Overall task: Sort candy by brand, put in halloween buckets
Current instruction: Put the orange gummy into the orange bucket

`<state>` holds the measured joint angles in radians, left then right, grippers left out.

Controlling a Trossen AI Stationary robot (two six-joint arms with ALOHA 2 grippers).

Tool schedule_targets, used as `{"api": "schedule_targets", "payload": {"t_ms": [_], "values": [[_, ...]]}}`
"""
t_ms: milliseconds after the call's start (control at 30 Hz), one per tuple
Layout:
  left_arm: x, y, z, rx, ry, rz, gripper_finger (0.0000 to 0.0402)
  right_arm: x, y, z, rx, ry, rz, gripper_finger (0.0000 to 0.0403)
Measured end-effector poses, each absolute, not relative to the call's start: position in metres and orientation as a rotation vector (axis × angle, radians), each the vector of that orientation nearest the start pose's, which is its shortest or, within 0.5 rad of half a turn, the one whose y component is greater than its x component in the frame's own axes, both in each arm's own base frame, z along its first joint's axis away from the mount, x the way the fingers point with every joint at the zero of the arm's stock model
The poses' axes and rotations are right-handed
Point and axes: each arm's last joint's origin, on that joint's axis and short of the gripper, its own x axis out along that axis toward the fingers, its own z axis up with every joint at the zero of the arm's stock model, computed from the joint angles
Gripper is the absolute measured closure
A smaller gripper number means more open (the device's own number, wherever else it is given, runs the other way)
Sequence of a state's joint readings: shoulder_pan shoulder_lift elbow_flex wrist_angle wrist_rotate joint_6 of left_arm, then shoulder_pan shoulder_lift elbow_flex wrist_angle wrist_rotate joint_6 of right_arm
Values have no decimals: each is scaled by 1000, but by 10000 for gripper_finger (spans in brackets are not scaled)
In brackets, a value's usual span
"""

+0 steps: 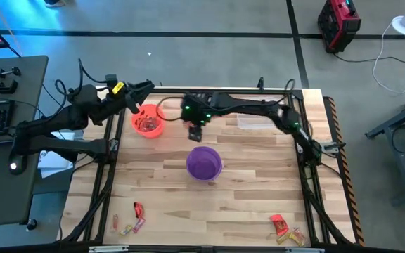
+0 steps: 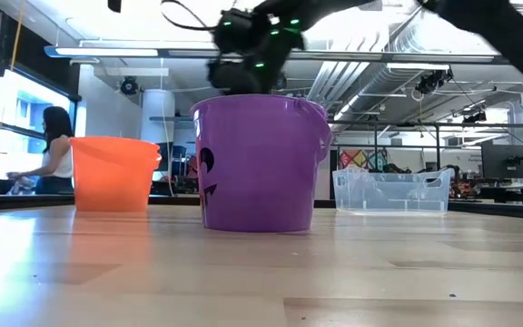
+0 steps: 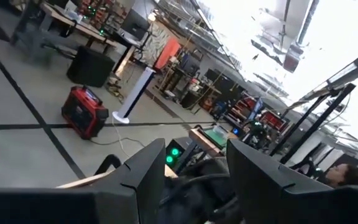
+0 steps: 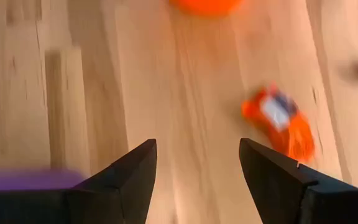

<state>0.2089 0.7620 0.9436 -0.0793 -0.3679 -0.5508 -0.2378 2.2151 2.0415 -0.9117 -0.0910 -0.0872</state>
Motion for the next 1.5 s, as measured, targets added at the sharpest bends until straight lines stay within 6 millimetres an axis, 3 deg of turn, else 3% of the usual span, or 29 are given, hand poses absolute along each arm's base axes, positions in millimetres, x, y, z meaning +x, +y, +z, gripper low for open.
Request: {"api": "schedule_targets", "payload": {"t_ms": [133,333,467,633,767,967,1100,1300,1500], "values": [[149,42,398,-523,-238,521,240,413,-100,257,106,1095,-110,179],[165,30,388,-426,-60,266,240,318,-73,299,201,917,-275,179],[189,9,351,-493,309,83,240,264,-50,309,339,743,-383,179],[202,-38,295,-541,885,-31,240,222,-30,305,501,546,-457,179],[194,-73,267,-511,1206,-29,240,204,-23,292,583,508,-506,179],[169,-109,243,-721,1606,291,240,202,-21,274,633,537,-530,179],[163,-138,230,-803,1759,371,240,207,-21,269,640,521,-515,179],[164,-177,196,-712,1958,294,240,211,-21,269,629,504,-498,179],[170,-193,156,-589,2105,274,240,210,-21,269,620,509,-491,179]]}}
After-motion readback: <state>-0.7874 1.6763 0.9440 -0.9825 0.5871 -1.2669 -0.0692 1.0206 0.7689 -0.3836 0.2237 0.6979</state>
